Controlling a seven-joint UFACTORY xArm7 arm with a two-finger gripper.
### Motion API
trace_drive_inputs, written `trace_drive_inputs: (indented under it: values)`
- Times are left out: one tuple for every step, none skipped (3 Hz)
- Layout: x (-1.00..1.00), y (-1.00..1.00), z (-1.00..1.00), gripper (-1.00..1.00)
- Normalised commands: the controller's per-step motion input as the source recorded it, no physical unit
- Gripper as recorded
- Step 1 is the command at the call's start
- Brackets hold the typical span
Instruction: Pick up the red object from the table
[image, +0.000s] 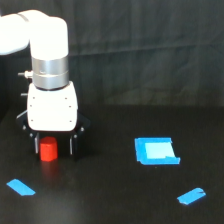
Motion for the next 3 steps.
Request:
trace_drive_inputs:
  values:
    - [0.11, 0.01, -0.18, -0.98]
    - [0.11, 0.06, 0.13, -0.99]
    - [0.05, 0.1, 0.38, -1.0]
